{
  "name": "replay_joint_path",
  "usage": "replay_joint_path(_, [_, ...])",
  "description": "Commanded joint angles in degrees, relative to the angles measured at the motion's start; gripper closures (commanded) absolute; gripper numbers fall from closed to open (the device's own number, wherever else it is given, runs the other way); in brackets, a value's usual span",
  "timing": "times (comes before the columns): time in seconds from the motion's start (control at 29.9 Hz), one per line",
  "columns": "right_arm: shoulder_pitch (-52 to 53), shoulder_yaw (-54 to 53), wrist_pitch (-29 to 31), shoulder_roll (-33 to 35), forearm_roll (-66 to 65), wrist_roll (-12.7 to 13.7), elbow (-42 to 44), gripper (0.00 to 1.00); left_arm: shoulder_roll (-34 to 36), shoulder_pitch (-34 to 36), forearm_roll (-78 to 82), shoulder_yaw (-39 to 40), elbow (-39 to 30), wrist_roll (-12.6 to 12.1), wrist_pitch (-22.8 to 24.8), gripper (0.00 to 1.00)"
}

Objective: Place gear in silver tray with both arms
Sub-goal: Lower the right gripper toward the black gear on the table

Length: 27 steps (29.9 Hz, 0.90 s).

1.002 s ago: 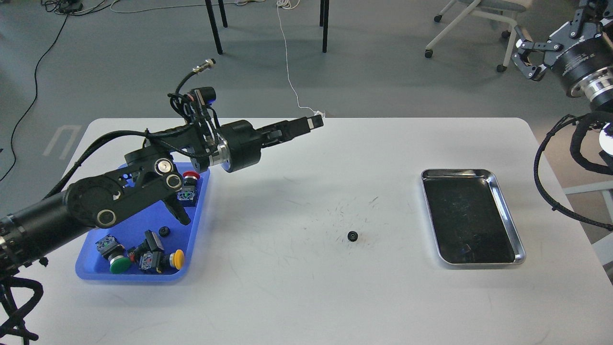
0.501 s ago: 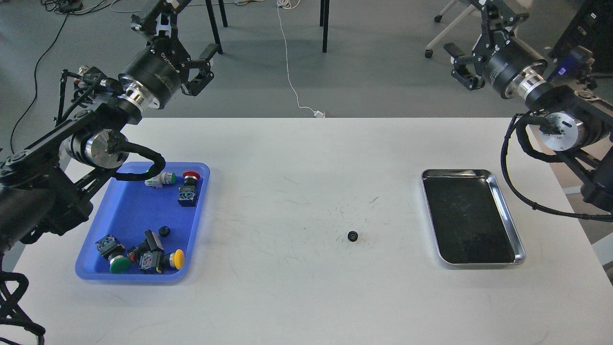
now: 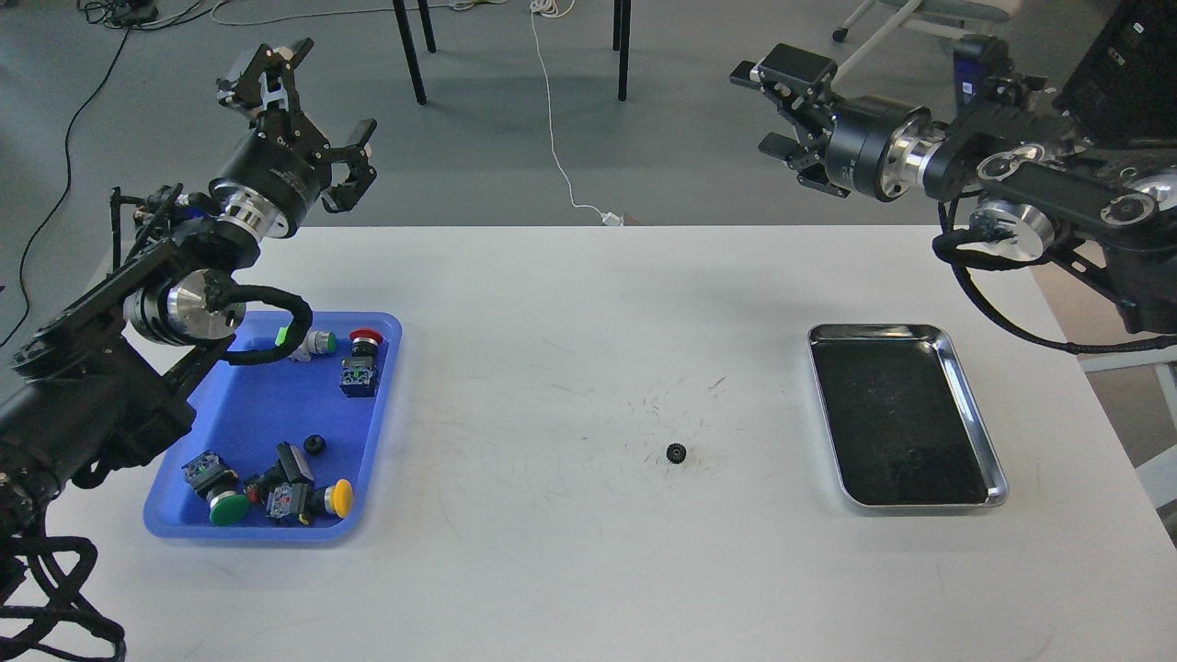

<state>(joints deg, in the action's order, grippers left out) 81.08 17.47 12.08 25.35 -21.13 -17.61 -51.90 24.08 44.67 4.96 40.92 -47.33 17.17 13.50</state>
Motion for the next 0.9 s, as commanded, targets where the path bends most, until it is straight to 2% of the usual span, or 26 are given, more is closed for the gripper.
replay_joint_path(0.0, [3.6,11.6,-0.7,-6.3,-11.0,-4.4,-0.3,0.05,0.3,-0.2,-1.0,0.2,-0.4,0.1,0.0,0.02])
replay_joint_path(0.3, [4.8,31.9,-0.9,-17.7,-18.3,-5.0,0.0,0.05,1.6,0.3,-2.8,1.5,-0.6,-0.4,2.9,0.02])
replay_joint_path(0.43, [4.8,33.7,-0.9,-19.2,-18.7,-5.0,-0.8,0.08,1.8,0.3,-2.8,1.4,-0.6,-0.4,3.6,0.02])
replay_joint_path(0.57, [5.2,37.6,-1.0,-21.2,-20.8,-5.8,-3.3,0.20,1.7,0.1,-2.8,1.6,-0.6,-0.3,3.6,0.02])
replay_joint_path(0.67, [5.5,38.1,-1.2,-22.4,-21.1,-6.5,-4.3,0.25,1.6,-0.3,-2.8,1.5,-0.6,-0.2,3.7,0.02])
replay_joint_path(0.87, [6.2,40.5,-1.3,-25.3,-21.8,-6.4,-5.0,0.28,1.9,-0.4,-2.8,1.5,-0.6,-0.2,3.8,0.02])
